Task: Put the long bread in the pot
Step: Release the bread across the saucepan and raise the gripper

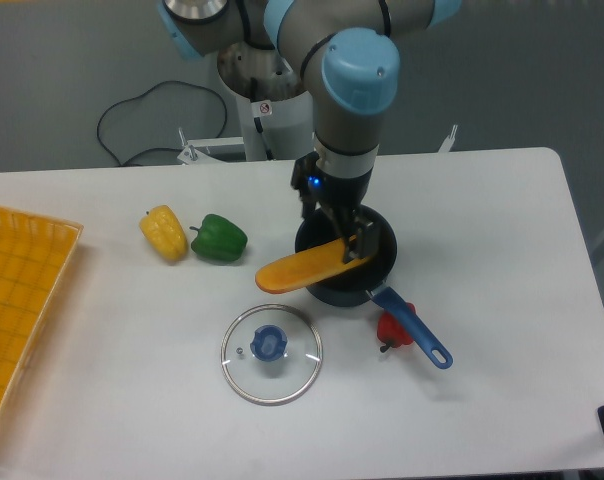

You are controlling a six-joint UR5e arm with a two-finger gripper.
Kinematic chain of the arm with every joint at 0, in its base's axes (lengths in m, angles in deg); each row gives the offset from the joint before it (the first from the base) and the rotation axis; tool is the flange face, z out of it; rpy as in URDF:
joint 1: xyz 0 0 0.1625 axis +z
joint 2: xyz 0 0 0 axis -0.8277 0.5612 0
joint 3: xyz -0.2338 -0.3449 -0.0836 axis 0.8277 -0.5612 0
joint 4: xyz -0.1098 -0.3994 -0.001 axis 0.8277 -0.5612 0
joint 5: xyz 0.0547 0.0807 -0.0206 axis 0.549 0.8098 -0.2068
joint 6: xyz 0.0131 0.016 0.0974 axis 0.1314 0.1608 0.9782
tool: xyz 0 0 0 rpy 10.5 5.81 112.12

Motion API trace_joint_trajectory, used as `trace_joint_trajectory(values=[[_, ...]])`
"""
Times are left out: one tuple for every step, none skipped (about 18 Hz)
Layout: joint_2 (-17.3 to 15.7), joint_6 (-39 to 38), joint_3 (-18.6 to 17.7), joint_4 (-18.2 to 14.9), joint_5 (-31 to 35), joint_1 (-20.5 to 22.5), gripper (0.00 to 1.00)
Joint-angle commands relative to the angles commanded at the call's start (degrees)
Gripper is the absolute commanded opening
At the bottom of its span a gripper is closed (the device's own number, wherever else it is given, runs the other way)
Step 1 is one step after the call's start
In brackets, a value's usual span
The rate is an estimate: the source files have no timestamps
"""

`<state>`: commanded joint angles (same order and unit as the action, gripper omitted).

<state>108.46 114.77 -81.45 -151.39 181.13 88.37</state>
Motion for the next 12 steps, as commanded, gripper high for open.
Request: trace_joint_trajectory(values=[[0.00, -0.09, 0.09, 0.09, 0.18, -0.44, 1.00], [0.09, -0.35, 0.26, 0.09, 0.36, -0.53, 1.00], [0.26, -0.53, 0.87, 0.09, 0.45, -0.62, 1.00], [0.44, -0.53, 1.40, 0.00, 0.45, -0.79, 1.00], [0.61, -0.53, 1.58, 0.00, 0.10, -0.88, 1.00], [0.61, -0.53, 1.58, 0.00, 0.01, -0.88, 1.00], [0.61, -0.53, 1.58, 0.00, 0.01, -0.88, 1.00], [0.70, -0.53, 1.58, 0.00, -0.08, -0.88, 1.00], [0.70, -0.53, 1.50, 0.00, 0.01, -0.88, 1.00], [0.88, -0.53, 1.41, 0.09, 0.18, -0.88, 1.00], [0.96, -0.53, 1.32, 0.17, 0.27, -0.97, 1.00], [1.05, -0.61, 1.41, 0.17, 0.19, -0.97, 1.00]])
